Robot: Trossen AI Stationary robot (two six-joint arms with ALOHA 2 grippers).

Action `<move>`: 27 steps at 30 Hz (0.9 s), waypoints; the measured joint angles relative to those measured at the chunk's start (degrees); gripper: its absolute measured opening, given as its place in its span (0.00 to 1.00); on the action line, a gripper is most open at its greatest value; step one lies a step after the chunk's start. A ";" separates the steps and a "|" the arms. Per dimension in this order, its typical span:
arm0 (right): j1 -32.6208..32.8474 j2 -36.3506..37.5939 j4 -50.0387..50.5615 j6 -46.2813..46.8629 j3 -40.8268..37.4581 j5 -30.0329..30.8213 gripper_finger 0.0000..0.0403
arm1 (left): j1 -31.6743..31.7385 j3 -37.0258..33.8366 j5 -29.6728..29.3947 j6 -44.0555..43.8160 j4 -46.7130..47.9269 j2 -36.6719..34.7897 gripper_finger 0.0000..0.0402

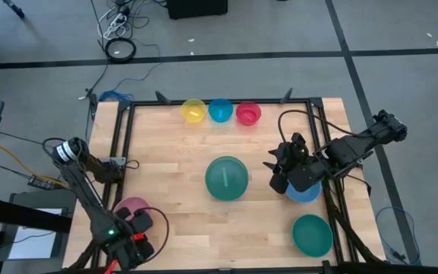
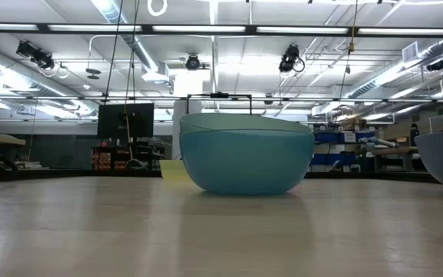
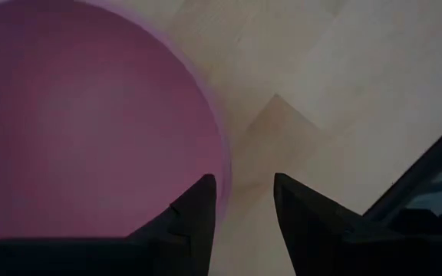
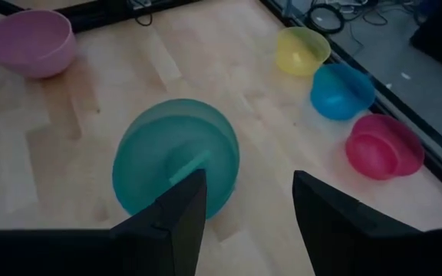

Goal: Nest bowls inside each other
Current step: Stack the pink bowl on the big transparent green bowl

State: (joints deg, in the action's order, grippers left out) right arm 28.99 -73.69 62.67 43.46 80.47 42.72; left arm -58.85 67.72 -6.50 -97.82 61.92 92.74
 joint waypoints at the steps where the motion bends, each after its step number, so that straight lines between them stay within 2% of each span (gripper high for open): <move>1: 0.00 0.00 0.00 -0.02 0.00 0.16 0.45 | 0.00 0.00 -0.01 0.00 -0.12 0.37 0.35; 13: 0.00 0.00 -0.48 -0.11 0.00 2.34 0.42 | 0.34 0.00 1.69 1.09 -1.93 6.90 0.34; 16: 0.00 0.32 -0.56 -0.14 0.00 2.87 0.42 | 0.74 0.00 2.69 2.46 -1.76 7.48 0.26; 20: 0.15 0.80 -1.12 -0.13 0.00 3.94 0.42 | 1.84 0.00 2.30 4.58 -0.39 7.37 0.05; 27: 0.24 2.05 -1.22 -0.13 0.00 5.48 0.40 | 5.29 0.66 1.03 11.04 3.11 7.31 0.02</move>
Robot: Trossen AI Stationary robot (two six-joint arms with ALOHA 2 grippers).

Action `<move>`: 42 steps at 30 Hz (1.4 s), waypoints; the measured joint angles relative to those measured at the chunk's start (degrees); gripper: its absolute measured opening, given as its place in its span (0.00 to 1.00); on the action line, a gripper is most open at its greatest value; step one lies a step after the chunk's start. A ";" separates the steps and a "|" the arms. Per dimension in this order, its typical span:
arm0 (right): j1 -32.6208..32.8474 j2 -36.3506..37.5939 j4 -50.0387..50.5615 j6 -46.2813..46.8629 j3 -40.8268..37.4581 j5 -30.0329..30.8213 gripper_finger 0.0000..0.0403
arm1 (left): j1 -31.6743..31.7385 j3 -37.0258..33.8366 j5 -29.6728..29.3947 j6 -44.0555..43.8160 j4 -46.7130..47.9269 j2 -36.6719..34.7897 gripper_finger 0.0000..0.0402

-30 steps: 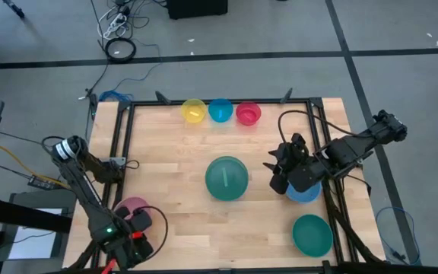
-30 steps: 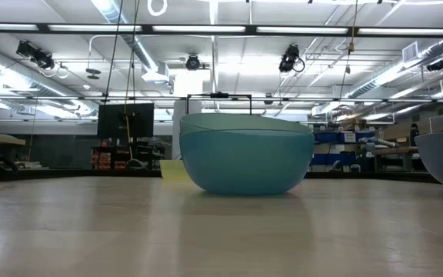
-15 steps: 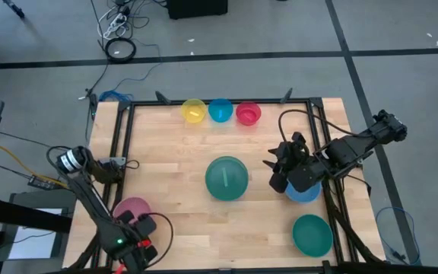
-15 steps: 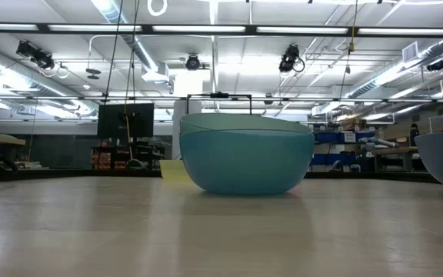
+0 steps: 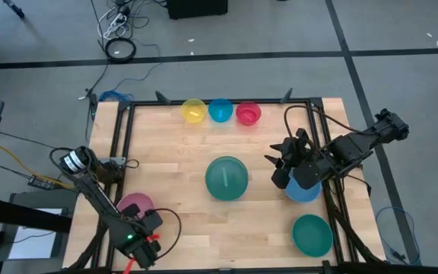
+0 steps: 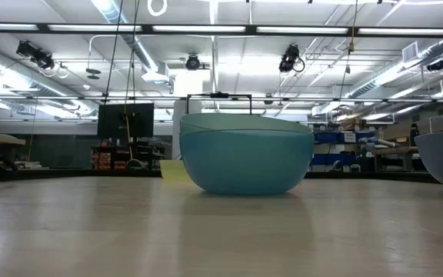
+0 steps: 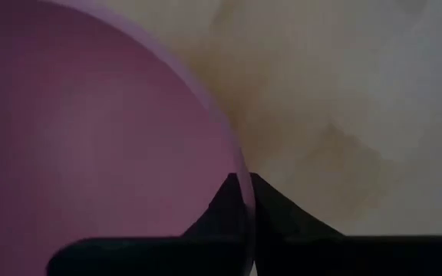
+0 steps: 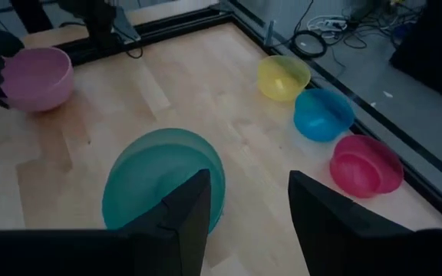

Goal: Nest bowls inside each other
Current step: Stack the pink bowl on the big transparent green bowl

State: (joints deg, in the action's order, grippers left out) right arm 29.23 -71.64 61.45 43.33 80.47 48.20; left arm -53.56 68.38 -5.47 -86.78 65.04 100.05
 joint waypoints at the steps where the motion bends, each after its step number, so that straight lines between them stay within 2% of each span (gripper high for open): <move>1: 0.00 0.27 0.02 0.00 0.00 0.08 0.40 | 0.71 0.75 -0.97 1.61 0.89 0.00 0.01; 5: 0.00 1.41 0.02 -0.01 0.00 0.99 0.39 | 4.08 6.08 -5.86 9.70 6.86 -0.04 0.01; 9: 0.00 2.70 0.11 -0.52 0.00 2.08 0.38 | 7.57 13.82 -14.14 21.49 10.22 -0.11 0.01; 13: -0.06 3.79 0.11 -2.17 0.00 2.40 0.37 | 10.93 20.25 -19.99 37.42 7.53 -0.11 0.01; 17: -0.07 5.28 0.15 -4.09 0.00 3.19 0.37 | 14.68 23.17 -22.43 52.28 2.88 -0.13 0.01; 21: -0.07 7.15 0.15 -5.45 0.00 3.96 0.37 | 19.15 23.36 -21.09 63.14 -3.51 -0.11 0.01; 26: -0.07 9.58 0.17 -7.09 0.00 4.31 0.37 | 24.12 23.32 -19.23 72.29 -8.49 -0.11 0.01; 37: -0.07 14.53 0.15 -10.93 0.00 4.31 0.37 | 32.87 23.27 -8.60 84.85 -18.33 4.05 0.01; 42: -0.06 15.82 0.14 -11.50 0.00 4.28 0.37 | 35.69 23.25 -6.33 88.04 -20.55 7.40 0.01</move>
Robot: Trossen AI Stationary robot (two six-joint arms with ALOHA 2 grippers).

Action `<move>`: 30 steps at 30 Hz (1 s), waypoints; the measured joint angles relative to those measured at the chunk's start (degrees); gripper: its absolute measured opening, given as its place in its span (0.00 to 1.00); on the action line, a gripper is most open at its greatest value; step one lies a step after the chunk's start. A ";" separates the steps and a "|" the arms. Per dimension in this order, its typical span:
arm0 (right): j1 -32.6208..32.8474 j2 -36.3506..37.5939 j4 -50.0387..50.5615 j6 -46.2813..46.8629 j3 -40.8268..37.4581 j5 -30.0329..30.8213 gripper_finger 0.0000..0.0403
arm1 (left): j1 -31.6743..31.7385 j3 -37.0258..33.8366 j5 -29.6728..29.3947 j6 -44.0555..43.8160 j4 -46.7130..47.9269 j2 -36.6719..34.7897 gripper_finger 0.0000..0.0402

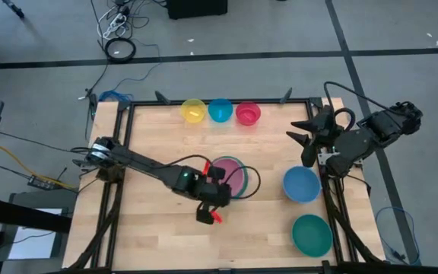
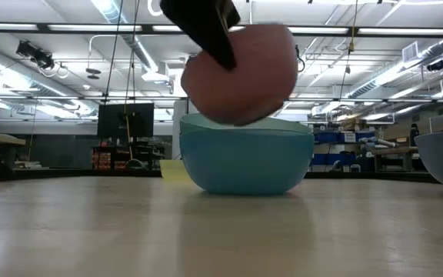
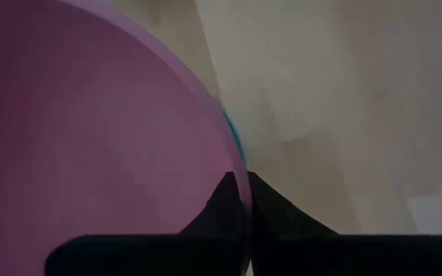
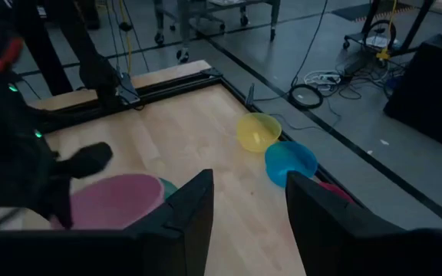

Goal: Nest bowls inside each other
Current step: Stack the pink bowl on the big transparent green bowl

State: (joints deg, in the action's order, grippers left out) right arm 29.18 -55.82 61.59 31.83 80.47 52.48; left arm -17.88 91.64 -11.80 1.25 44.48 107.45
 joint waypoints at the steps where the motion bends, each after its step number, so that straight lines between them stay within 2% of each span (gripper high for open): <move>1: 0.01 0.10 0.01 -0.04 0.00 -0.01 0.37 | 0.54 0.00 0.34 0.37 0.02 0.34 0.01; 11: 0.06 0.28 -0.03 -0.61 0.00 -0.17 0.37 | 6.79 -0.02 1.32 3.57 2.03 4.33 0.01; 18: 0.06 0.28 -0.20 -0.59 0.00 -0.90 0.37 | 8.28 -0.04 5.51 4.36 1.22 5.69 0.02; 25: 0.06 0.24 -0.21 -1.94 0.00 -3.27 0.39 | 5.33 -0.04 6.14 0.89 0.81 5.16 0.14; 30: 0.06 -0.34 -0.20 -1.71 0.00 -4.72 0.47 | 3.50 -0.04 4.35 -2.78 4.10 5.15 0.28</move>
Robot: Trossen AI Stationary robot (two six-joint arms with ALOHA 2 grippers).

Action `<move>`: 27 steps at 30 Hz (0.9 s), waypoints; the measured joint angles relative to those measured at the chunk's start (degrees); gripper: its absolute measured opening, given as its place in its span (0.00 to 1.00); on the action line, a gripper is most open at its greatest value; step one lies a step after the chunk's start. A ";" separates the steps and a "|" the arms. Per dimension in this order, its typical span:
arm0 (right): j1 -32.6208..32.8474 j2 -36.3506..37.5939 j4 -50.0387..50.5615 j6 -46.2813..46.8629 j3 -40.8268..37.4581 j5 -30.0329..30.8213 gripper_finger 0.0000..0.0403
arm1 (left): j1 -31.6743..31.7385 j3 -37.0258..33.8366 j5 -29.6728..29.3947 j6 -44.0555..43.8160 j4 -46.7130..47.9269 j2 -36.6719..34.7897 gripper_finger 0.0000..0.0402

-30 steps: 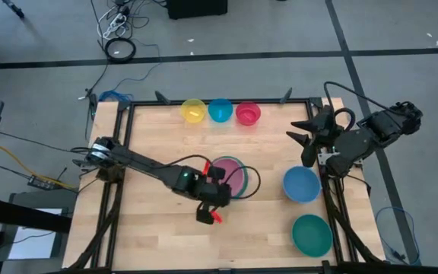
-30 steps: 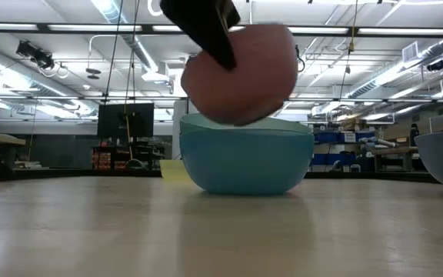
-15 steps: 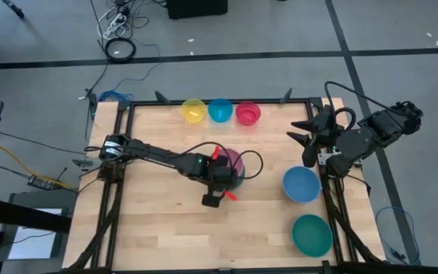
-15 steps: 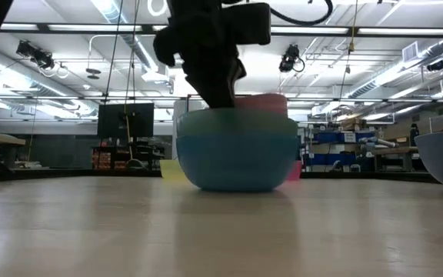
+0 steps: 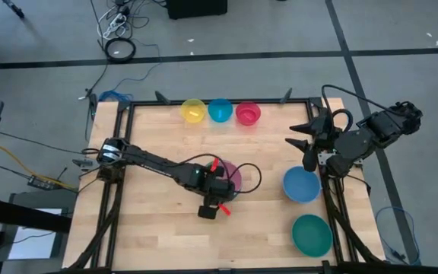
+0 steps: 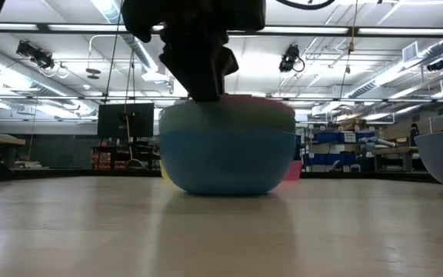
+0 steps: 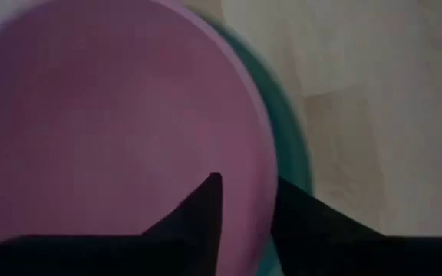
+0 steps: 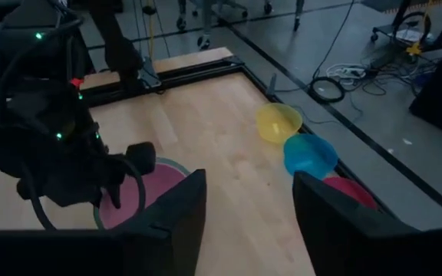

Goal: Nest bowls inside each other
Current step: Stack the pink bowl on the big transparent green bowl, then stack the light blue bowl on the pink bowl

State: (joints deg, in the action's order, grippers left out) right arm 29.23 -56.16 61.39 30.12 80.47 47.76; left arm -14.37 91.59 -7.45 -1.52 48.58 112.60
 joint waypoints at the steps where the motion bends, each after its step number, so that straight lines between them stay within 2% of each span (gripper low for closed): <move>1: 0.00 -0.10 -0.01 0.04 0.00 0.01 0.49 | -0.23 0.00 -0.92 -0.30 0.43 -0.11 0.31; 6: -0.02 -0.61 0.89 2.32 0.00 -1.89 0.53 | -1.12 0.00 -5.11 -3.50 3.44 -1.78 0.43; 10: 0.17 -1.32 9.85 12.92 0.04 -6.16 0.51 | -2.10 0.02 -7.44 -6.41 5.37 -5.54 0.48; 13: 1.89 -3.26 19.49 23.33 0.04 -7.44 0.49 | -3.44 0.11 -9.75 -7.66 4.61 -8.83 0.49; 16: 4.48 -6.04 24.62 31.16 0.04 -9.01 0.48 | -4.86 0.11 -12.16 -9.27 4.60 -11.98 0.49; 22: 9.33 -12.33 26.80 41.08 -0.14 -13.75 0.48 | -8.64 0.11 -18.81 -12.12 4.94 -18.34 0.49; 27: 12.85 -15.56 26.46 50.99 -5.40 -19.67 0.48 | -12.43 0.11 -25.14 -13.96 5.16 -23.45 0.49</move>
State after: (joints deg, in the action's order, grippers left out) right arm 42.08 -71.72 87.85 81.12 75.07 28.10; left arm -26.81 91.70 -32.59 -15.48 53.74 89.15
